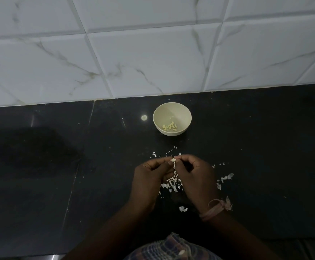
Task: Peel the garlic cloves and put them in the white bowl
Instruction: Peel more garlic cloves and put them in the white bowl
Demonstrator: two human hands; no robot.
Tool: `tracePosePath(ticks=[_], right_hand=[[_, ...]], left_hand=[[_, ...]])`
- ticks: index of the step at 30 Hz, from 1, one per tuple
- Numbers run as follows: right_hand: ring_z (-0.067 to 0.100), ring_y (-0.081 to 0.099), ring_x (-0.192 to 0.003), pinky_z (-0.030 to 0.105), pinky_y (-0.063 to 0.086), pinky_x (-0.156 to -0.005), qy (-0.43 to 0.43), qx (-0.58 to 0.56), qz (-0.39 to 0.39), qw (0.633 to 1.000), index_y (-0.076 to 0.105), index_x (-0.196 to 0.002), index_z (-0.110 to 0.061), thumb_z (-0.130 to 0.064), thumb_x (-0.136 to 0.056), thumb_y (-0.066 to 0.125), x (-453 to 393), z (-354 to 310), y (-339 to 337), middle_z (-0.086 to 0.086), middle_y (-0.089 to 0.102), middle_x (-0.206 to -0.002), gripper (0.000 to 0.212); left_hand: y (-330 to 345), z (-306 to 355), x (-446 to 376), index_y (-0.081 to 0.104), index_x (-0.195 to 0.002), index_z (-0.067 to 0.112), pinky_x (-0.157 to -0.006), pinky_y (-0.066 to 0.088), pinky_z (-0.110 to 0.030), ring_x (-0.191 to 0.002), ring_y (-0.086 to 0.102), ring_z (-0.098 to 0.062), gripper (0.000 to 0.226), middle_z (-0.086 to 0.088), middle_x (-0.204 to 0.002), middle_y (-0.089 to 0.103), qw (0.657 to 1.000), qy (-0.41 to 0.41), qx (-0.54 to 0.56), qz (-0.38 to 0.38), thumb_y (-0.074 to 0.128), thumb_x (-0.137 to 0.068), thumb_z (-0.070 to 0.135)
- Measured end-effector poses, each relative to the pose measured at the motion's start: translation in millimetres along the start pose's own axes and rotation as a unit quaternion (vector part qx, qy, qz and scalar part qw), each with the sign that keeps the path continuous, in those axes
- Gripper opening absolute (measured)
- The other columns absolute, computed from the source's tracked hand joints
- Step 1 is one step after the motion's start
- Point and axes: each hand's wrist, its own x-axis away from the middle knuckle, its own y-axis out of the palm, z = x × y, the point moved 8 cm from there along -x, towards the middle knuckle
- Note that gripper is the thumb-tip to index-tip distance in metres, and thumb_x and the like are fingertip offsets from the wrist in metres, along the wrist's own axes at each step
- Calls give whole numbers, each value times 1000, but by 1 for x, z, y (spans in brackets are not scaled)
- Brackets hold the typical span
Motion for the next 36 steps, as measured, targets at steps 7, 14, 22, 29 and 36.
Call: tracePosePath(ticks=[7, 14, 22, 29, 36], right_hand=[[6, 73, -83, 35, 61, -79, 5, -31, -19, 999, 77, -96, -25, -17, -91, 72, -1, -3, 0, -12, 76, -89, 10], [6, 73, -82, 32, 61, -78, 17, -56, -16, 998, 77, -95, -23, -10, -90, 73, 1, -4, -3, -11, 76, -86, 15], [6, 71, -72, 27, 61, -65, 28, -38, -8, 999, 73, -86, -23, -15, -86, 76, 2, -8, -10, -8, 74, -78, 8], [11, 73, -69, 36, 62, -66, 31, -48, -14, 998, 73, -82, -21, -13, -86, 76, 6, -8, -2, -6, 74, -75, 9], [26, 74, -67, 33, 61, -63, 89, -206, -18, 974, 73, -84, -3, 3, -87, 71, 5, -5, 1, 11, 76, -75, 7]], left_hand=[[-4, 19, 7, 80, -97, 16, -86, 62, -43, -83, 78, -21, 9, -6, -86, 79, 993, 53, -107, 24, 72, -94, 18], [-1, 27, 10, 79, -95, 21, -78, 63, -39, -77, 77, -19, 7, 0, -80, 78, 979, 99, -174, 36, 71, -95, 19], [2, 26, 15, 80, -98, 17, -79, 61, -34, -83, 77, -20, 10, -3, -88, 80, 987, 90, -132, 4, 72, -94, 19], [-3, 25, 11, 78, -92, 18, -76, 60, -42, -79, 75, -28, 7, -3, -80, 77, 978, 116, -166, 49, 71, -94, 16], [4, 25, 9, 76, -90, 19, -60, 46, -26, -62, 57, -10, 19, 0, -69, 70, 979, 115, -167, 14, 60, -101, 18]])
